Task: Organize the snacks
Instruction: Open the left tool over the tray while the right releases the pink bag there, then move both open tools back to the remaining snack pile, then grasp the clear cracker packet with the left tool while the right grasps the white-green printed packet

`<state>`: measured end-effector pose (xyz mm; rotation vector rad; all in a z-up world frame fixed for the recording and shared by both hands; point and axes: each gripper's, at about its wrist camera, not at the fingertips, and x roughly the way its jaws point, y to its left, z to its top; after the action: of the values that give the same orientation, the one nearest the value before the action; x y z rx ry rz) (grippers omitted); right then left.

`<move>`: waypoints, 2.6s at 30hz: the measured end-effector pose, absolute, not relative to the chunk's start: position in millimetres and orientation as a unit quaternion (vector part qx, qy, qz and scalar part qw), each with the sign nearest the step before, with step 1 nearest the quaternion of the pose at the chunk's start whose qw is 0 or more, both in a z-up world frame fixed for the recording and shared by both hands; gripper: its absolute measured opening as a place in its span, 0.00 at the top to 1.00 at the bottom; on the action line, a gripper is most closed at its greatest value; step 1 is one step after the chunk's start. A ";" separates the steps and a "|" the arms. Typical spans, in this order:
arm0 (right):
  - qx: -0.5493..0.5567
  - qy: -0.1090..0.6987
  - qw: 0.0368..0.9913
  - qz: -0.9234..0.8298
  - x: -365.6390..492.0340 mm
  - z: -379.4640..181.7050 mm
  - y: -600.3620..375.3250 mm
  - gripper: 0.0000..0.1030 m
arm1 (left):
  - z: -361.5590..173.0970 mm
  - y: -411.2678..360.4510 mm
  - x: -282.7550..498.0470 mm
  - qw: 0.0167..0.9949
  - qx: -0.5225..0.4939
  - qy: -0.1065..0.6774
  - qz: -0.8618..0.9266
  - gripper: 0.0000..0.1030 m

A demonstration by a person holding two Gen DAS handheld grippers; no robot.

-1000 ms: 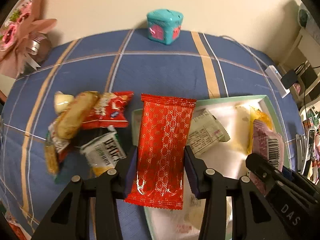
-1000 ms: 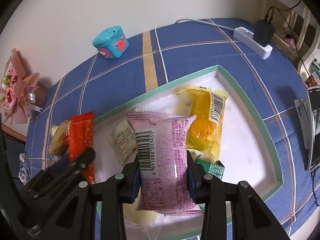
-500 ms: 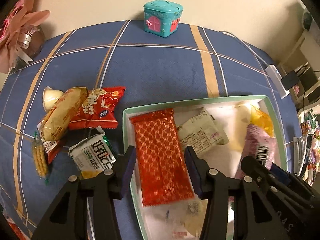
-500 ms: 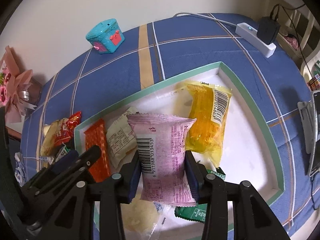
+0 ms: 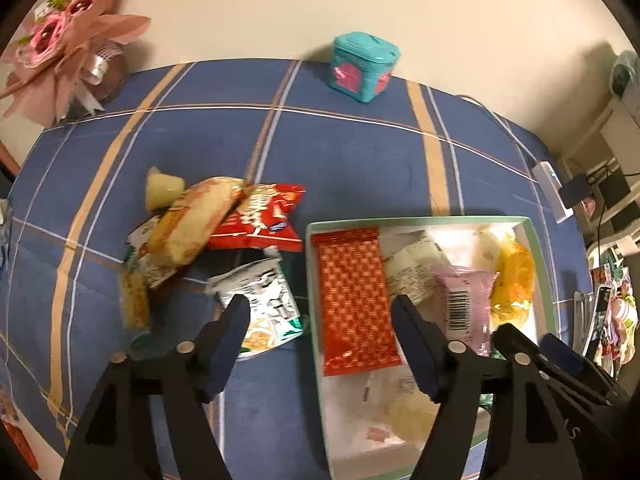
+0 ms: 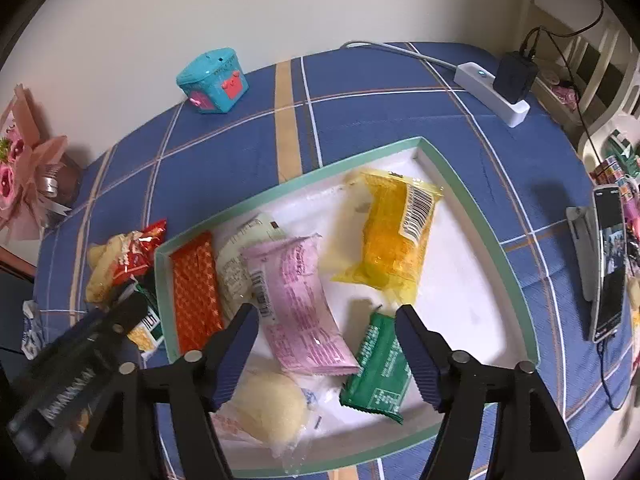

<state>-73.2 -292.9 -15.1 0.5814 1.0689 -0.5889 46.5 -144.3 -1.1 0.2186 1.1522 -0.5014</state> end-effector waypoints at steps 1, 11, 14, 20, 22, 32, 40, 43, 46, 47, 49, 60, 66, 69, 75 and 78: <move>0.265 0.497 0.779 -0.275 -74.0 -15.0 -291.9 0.17 | -2.2 -142.5 47.5 0.804 0.105 0.538 -0.230 0.27; 0.252 0.499 0.780 -0.280 -77.6 -11.2 -283.2 0.00 | -7.4 -126.6 51.0 0.814 0.129 0.529 -0.203 0.04; 0.251 0.502 0.779 -0.281 -77.0 -12.4 -282.5 0.00 | -9.7 -123.4 52.3 0.814 0.135 0.529 -0.200 0.03; 0.251 0.509 0.773 -0.283 -73.1 -16.6 -280.0 0.00 | -10.2 -111.3 60.6 0.814 0.123 0.534 -0.192 0.03; 0.247 0.512 0.774 -0.280 -69.4 -17.0 -276.3 0.00 | -10.2 -106.1 64.5 0.815 0.119 0.535 -0.187 0.03; 0.233 0.519 0.779 -0.264 -45.0 -19.4 -250.2 0.00 | -5.4 -63.4 90.4 0.828 0.110 0.531 -0.140 0.03; 0.206 0.523 0.793 -0.235 -15.5 -20.8 -213.3 0.00 | -4.9 -16.1 115.1 0.833 0.080 0.538 -0.101 0.03; 0.198 0.517 0.803 -0.223 -6.8 -18.0 -200.1 0.00 | -2.8 -0.3 121.2 0.835 0.065 0.538 -0.091 0.03; 0.195 0.509 0.812 -0.207 2.5 -15.7 -187.9 0.00 | -0.6 12.9 126.4 0.837 0.053 0.539 -0.084 0.03; 0.193 0.508 0.815 -0.203 5.8 -14.9 -183.6 0.00 | -0.2 16.9 128.2 0.837 0.050 0.538 -0.082 0.03; 0.189 0.507 0.818 -0.195 11.9 -14.9 -177.1 0.00 | -1.1 22.9 132.6 0.837 0.047 0.540 -0.079 0.03; 0.169 0.513 0.827 -0.154 42.9 -34.9 -146.7 0.03 | -21.0 31.5 148.4 0.815 0.004 0.573 -0.091 0.03; 0.159 0.515 0.830 -0.142 54.0 -44.9 -142.1 0.25 | -38.0 22.2 153.7 0.796 -0.026 0.593 -0.116 0.03; 0.156 0.516 0.832 -0.134 57.4 -47.0 -140.5 0.33 | -46.7 16.5 155.2 0.787 -0.037 0.603 -0.128 0.03; 0.156 0.519 0.832 -0.119 67.3 -54.7 -140.1 0.35 | -61.0 9.9 158.2 0.771 -0.050 0.620 -0.137 0.03; 0.156 0.524 0.829 -0.119 70.0 -59.3 -138.9 0.35 | -66.6 8.6 160.2 0.763 -0.062 0.628 -0.139 0.04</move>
<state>70.0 -138.9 -59.3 0.3316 1.1111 -0.2515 160.2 8.6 -66.6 -0.1346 1.3649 -0.3031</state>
